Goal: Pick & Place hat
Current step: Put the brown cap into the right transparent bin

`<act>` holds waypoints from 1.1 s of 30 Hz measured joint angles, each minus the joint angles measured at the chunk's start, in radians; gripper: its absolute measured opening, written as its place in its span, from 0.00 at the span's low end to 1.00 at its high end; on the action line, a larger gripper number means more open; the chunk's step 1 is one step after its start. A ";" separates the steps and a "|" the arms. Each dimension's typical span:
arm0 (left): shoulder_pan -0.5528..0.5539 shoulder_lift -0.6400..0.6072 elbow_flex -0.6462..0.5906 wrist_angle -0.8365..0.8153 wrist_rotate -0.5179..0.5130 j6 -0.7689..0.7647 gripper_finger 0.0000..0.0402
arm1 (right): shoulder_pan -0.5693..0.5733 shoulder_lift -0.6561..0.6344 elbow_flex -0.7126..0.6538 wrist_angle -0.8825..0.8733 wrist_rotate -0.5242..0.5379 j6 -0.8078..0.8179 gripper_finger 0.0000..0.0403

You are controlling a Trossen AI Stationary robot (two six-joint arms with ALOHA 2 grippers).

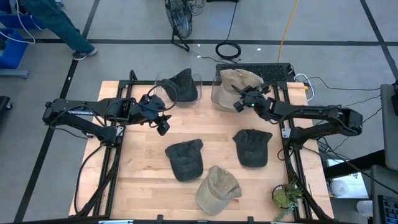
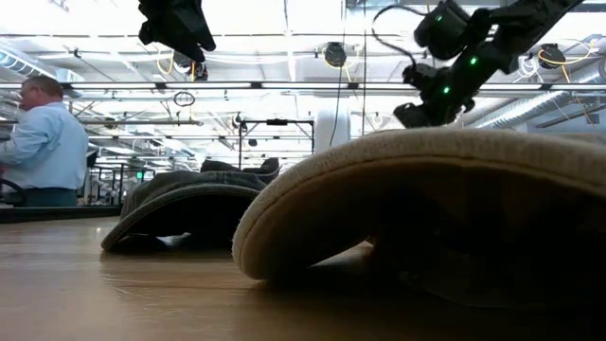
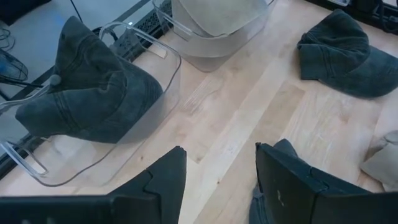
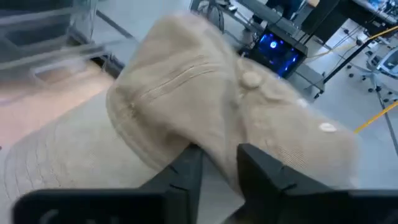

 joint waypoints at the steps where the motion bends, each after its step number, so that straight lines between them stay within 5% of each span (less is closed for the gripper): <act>1: 0.000 0.000 0.000 0.001 0.000 0.000 0.49 | 0.000 -0.022 0.000 -0.001 0.001 -0.007 0.28; 6: 0.000 0.000 0.000 0.005 0.000 0.003 0.49 | 0.000 -0.123 0.000 0.010 -0.050 -0.015 0.43; 10: 0.000 0.000 0.000 0.006 0.000 0.003 0.49 | 0.004 -0.187 0.000 0.015 -0.153 0.043 0.47; 18: 0.000 0.000 0.000 0.007 0.000 0.003 0.49 | 0.014 -0.192 0.000 0.001 -0.564 0.073 0.19; 22: 0.000 0.000 0.000 0.008 0.000 0.003 0.49 | 0.013 -0.133 0.000 -0.022 -0.620 0.101 0.02; 33: 0.000 0.000 0.000 0.008 0.000 -0.016 0.49 | 0.017 0.073 0.202 -0.286 -0.612 0.073 0.00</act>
